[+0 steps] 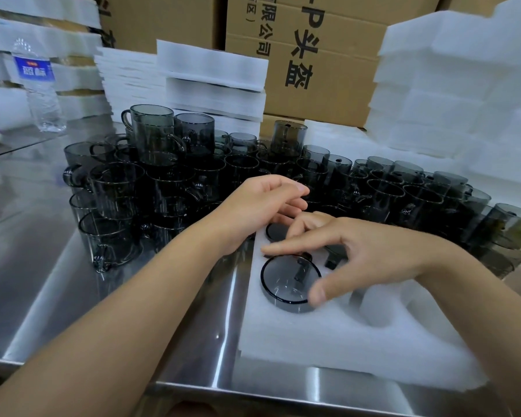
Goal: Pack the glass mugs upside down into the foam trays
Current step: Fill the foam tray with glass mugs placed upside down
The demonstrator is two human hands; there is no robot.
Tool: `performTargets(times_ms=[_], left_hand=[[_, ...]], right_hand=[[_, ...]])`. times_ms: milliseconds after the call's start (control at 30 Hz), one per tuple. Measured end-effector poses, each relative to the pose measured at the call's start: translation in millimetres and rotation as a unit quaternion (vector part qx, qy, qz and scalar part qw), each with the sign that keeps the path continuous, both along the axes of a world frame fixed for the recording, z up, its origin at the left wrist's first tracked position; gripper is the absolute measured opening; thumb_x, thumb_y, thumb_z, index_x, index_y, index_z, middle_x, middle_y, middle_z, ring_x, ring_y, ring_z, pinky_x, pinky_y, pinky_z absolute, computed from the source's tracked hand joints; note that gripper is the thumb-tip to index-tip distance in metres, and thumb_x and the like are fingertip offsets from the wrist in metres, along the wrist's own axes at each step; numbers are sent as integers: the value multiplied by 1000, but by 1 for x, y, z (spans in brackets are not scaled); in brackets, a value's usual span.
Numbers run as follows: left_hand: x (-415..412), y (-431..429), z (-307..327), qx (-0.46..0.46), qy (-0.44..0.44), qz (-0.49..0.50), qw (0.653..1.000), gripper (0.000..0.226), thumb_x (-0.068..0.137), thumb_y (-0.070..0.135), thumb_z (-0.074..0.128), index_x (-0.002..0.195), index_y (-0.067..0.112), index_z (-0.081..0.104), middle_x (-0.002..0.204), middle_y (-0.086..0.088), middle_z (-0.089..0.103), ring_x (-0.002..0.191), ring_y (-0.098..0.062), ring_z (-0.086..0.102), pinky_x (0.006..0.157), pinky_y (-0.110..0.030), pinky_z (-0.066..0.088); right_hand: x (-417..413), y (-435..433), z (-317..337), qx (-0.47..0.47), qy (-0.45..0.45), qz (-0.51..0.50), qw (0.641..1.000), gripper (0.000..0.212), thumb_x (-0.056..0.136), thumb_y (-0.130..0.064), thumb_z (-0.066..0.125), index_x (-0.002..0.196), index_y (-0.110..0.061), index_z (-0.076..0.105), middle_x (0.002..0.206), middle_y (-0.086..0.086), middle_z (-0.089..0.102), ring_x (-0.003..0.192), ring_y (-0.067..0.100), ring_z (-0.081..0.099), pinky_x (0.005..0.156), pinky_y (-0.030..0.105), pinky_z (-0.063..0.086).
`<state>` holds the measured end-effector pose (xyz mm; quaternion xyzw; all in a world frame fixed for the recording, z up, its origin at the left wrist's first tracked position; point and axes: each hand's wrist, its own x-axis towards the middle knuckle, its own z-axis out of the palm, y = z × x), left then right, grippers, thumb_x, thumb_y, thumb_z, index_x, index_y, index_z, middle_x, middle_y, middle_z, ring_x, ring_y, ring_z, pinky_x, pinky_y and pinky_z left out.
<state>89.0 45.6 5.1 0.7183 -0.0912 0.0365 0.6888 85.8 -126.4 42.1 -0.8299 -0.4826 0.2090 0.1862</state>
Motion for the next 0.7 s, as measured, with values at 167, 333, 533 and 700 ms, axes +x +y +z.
performTargets(times_ms=[167, 333, 533, 700], left_hand=[[-5, 14, 10, 123, -45, -3, 991, 9, 82, 26, 71, 75, 26, 65, 59, 18, 59, 53, 6, 52, 50, -6, 39], [-25, 37, 28, 305, 24, -177, 935, 29, 61, 50, 77, 59, 29, 56, 53, 12, 44, 48, -5, 37, 46, -16, 28], [-33, 53, 32, 375, 68, -247, 891, 39, 58, 42, 84, 58, 25, 49, 54, 2, 42, 47, -10, 34, 44, -13, 31], [-32, 51, 31, 401, 116, -250, 874, 45, 56, 47, 84, 51, 24, 46, 50, 1, 40, 44, -11, 34, 43, -16, 29]], right_hand=[[9, -5, -5, 241, 31, -150, 958, 14, 81, -36, 57, 81, -29, 69, 65, -19, 57, 66, 3, 50, 71, 15, 42], [10, -9, -6, 187, 76, -133, 970, 38, 71, -44, 71, 55, -23, 43, 55, -3, 32, 54, 14, 26, 53, 28, 21], [7, -12, -7, 77, 95, -71, 990, 54, 66, -47, 79, 53, -23, 32, 59, 16, 28, 56, 31, 22, 52, 41, 24], [6, -10, -5, 46, 97, -58, 993, 53, 66, -47, 78, 55, -22, 33, 63, 20, 28, 60, 37, 25, 54, 31, 33]])
